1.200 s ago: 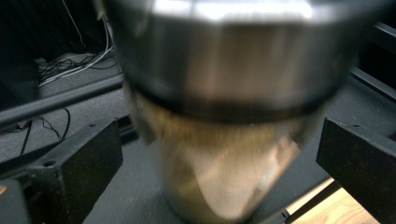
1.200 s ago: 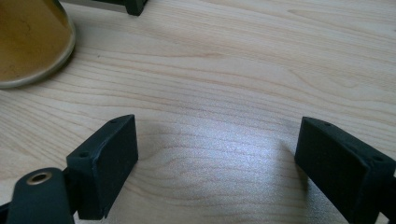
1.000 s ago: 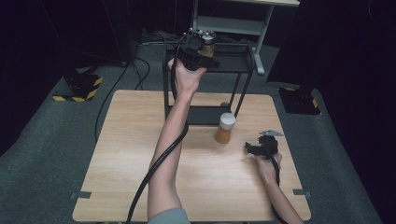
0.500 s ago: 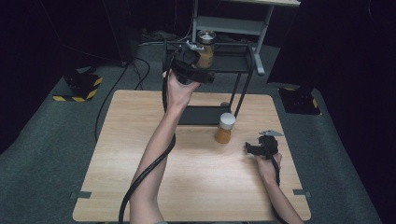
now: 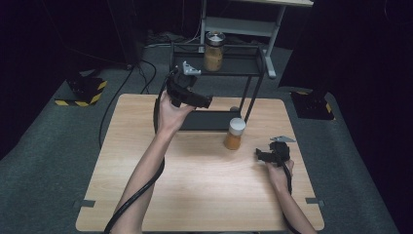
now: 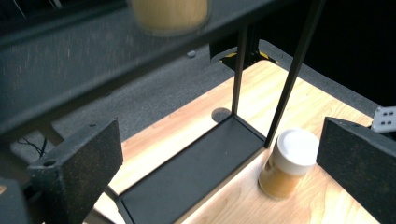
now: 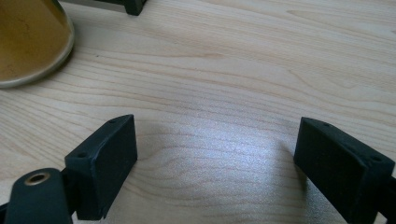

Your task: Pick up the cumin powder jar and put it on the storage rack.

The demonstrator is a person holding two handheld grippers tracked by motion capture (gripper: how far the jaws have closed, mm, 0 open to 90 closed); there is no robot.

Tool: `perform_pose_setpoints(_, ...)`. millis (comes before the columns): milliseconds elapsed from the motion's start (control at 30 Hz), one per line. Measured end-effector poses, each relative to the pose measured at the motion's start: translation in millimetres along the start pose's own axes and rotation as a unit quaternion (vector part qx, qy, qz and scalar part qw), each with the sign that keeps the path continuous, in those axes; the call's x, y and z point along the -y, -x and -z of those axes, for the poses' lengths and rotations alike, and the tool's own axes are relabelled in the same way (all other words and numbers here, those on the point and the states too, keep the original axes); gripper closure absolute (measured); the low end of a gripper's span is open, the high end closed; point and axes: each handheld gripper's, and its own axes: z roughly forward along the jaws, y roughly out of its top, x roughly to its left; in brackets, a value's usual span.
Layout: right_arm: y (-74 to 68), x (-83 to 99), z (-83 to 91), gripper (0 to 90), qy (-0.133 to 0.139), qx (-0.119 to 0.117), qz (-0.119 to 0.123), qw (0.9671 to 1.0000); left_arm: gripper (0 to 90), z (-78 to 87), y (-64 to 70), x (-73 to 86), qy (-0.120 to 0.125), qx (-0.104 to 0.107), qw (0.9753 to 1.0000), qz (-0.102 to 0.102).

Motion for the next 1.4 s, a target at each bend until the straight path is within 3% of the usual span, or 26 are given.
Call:
perform_pose_setpoints(100,-0.1,0.0,0.0,12.7,0.0,0.0,0.0,1.0,0.3,-4.9,-5.1,22.1,-0.008,0.007,0.9999,0.002)
perform_pose_setpoints(200,-0.1,0.0,0.0,12.7,0.0,0.0,0.0,1.0,0.3,-7.2,-6.9,32.2,-0.009,0.01,0.9999,0.004)
perform_pose_setpoints(233,0.0,0.0,0.0,12.7,0.0,0.0,0.0,1.0,0.3,-10.3,-8.6,45.7,-0.012,0.013,0.9998,0.007)
perform_pose_setpoints(333,0.0,0.0,0.0,12.7,0.0,0.0,0.0,1.0,0.3,-12.5,-9.0,53.3,-0.014,0.014,0.9998,0.007)
perform_pose_setpoints(367,0.0,0.0,0.0,12.7,0.0,0.0,0.0,1.0,0.3,-15.2,-9.9,63.1,-0.017,0.015,0.9997,0.008)
perform_pose_setpoints(567,-0.1,-0.1,0.0,12.7,0.0,0.0,0.0,1.0,0.3,-24.4,-7.6,87.7,-0.034,0.006,0.9994,0.006)
perform_pose_setpoints(800,-0.4,0.0,0.1,12.7,0.0,0.001,0.001,1.0,0.3,-37.0,-5.1,107.8,-0.051,-0.003,0.9987,0.004)
perform_pose_setpoints(1033,-0.9,0.1,0.1,12.7,0.0,0.002,0.002,1.0,0.3,-59.5,-7.6,138.1,-0.073,0.001,0.9969,0.029)
perform_pose_setpoints(1400,-1.4,0.3,0.2,12.7,0.001,0.002,0.002,1.0,0.3,-76.5,-5.1,162.4,-0.093,-0.004,0.9949,0.039)
